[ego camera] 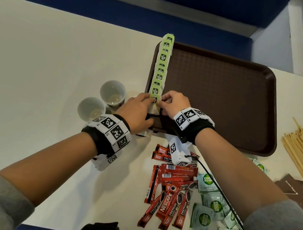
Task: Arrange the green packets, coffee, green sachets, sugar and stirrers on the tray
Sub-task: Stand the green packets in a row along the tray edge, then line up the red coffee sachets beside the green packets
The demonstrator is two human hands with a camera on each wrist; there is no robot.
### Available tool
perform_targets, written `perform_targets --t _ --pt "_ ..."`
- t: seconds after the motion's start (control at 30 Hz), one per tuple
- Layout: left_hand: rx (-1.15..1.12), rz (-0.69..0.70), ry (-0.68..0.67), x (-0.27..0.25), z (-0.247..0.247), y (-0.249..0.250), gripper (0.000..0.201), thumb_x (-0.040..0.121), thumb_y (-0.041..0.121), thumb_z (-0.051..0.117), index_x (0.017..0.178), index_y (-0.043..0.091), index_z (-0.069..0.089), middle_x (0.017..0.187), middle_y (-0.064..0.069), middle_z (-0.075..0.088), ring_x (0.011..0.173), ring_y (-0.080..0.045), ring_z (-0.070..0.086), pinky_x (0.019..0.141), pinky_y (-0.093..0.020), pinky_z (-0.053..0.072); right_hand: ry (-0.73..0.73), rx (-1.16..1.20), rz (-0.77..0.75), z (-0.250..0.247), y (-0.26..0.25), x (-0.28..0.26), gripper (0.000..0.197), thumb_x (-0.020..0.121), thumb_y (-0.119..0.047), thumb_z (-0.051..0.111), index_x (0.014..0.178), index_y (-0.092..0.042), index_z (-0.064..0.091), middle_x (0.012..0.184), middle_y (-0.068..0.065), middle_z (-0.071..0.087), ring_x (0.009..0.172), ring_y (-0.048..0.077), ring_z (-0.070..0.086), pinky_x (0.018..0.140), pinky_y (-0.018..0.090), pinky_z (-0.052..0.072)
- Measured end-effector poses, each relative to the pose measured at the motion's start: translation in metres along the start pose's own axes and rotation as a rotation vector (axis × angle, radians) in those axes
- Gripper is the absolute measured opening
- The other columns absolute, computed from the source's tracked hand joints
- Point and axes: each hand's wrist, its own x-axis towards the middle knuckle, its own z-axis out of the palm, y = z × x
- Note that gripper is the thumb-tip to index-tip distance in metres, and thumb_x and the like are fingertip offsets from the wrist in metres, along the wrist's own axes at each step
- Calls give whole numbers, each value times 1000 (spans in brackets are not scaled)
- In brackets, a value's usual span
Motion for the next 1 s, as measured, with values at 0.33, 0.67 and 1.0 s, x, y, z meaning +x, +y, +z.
perform_targets --t 0.33,0.67,1.0 --pt "35 -9 -46 0 -2 1 73 87 35 60 148 14 26 155 -5 22 136 -28 33 112 -38 31 -46 -46 -17 0 0 -1 12 84 -18 69 90 -15 59 83 3 62 69 20 65 71 31 58" --pt "-56 -16 47 -12 -6 7 62 85 31 63 141 18 39 137 -10 41 124 -28 45 104 -37 39 -35 -140 -54 -16 -3 -13 17 84 -26 68 95 -16 63 73 -9 54 79 16 61 74 31 55" --pt "-31 101 -60 -47 18 31 45 80 33 70 121 20 55 121 -3 56 108 -17 54 87 -26 42 -320 -437 -175 -46 8 -79 33 74 -25 77 104 -19 63 87 -7 61 86 12 60 73 24 49"
